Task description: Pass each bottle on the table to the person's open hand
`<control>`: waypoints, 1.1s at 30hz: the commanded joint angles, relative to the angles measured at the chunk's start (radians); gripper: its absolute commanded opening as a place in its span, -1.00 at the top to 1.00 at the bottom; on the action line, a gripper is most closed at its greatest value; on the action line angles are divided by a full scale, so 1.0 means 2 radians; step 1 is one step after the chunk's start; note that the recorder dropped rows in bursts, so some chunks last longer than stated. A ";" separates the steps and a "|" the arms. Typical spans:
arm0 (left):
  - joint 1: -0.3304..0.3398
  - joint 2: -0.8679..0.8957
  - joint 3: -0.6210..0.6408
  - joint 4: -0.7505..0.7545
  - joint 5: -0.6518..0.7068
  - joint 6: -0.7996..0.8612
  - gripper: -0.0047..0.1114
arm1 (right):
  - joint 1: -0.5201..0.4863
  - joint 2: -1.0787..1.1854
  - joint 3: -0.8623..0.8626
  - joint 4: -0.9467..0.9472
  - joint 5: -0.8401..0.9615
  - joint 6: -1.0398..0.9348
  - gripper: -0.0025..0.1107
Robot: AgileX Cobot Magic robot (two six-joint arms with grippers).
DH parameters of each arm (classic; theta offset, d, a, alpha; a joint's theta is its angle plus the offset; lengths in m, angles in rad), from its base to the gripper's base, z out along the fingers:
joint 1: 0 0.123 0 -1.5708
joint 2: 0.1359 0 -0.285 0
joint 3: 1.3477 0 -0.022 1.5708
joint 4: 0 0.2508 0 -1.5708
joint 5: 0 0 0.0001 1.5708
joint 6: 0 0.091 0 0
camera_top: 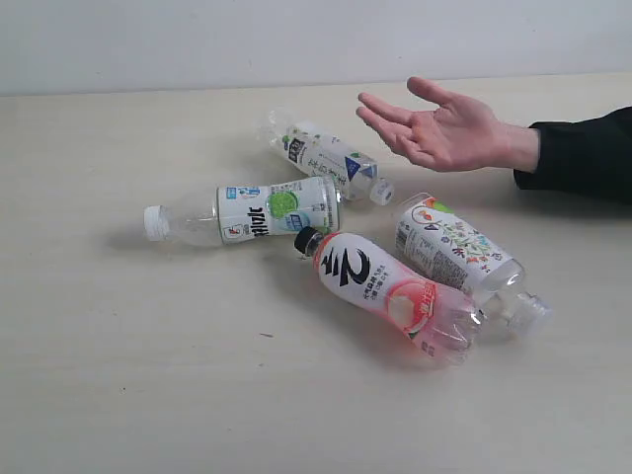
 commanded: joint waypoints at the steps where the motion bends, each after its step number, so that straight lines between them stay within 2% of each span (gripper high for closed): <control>1: 0.002 -0.003 0.002 -0.003 -0.001 0.002 0.92 | -0.002 -0.003 0.002 -0.001 -0.009 0.002 0.96; 5: 0.002 -0.003 0.002 -0.003 -0.001 0.002 0.92 | -0.002 -0.003 0.002 -0.001 -0.080 0.018 0.96; 8: 0.002 -0.003 0.002 -0.003 -0.001 0.002 0.92 | -0.002 -0.003 0.002 -0.001 -0.137 0.082 0.96; 10: 0.002 -0.003 0.002 -0.003 -0.001 0.002 0.92 | -0.002 -0.003 0.002 -0.001 -0.143 0.103 0.96; 11: 0.002 -0.003 0.002 -0.003 -0.001 0.002 0.92 | -0.002 -0.003 0.002 -0.001 -0.153 0.125 0.96; 12: 0.002 -0.003 0.002 -0.003 -0.001 0.002 0.92 | -0.002 -0.003 0.002 -0.001 -0.161 0.197 0.96; 14: 0.002 -0.003 0.002 -0.003 -0.001 0.002 0.92 | -0.002 -0.003 0.002 -0.001 -0.175 0.271 0.96; 18: 0.002 -0.003 0.002 -0.003 -0.001 0.002 0.92 | -0.002 -0.002 0.002 -0.001 -0.255 0.252 0.96; 21: 0.002 -0.003 0.002 -0.003 -0.001 0.002 0.92 | -0.002 0.030 -0.047 -0.001 -0.213 0.275 0.96; 23: 0.002 -0.003 0.002 -0.003 -0.001 0.002 0.92 | -0.002 0.090 -0.097 -0.015 -0.182 0.298 0.96; 27: 0.002 -0.003 0.002 -0.003 -0.001 0.002 0.92 | -0.002 0.217 -0.213 -0.235 -0.114 0.371 0.96; 29: 0.002 -0.003 0.002 -0.003 -0.001 0.002 0.92 | -0.002 0.257 -0.246 -0.298 -0.084 0.419 0.96; 33: 0.002 -0.003 0.002 -0.003 -0.001 0.002 0.92 | -0.002 0.325 -0.276 -0.385 -0.072 0.451 0.96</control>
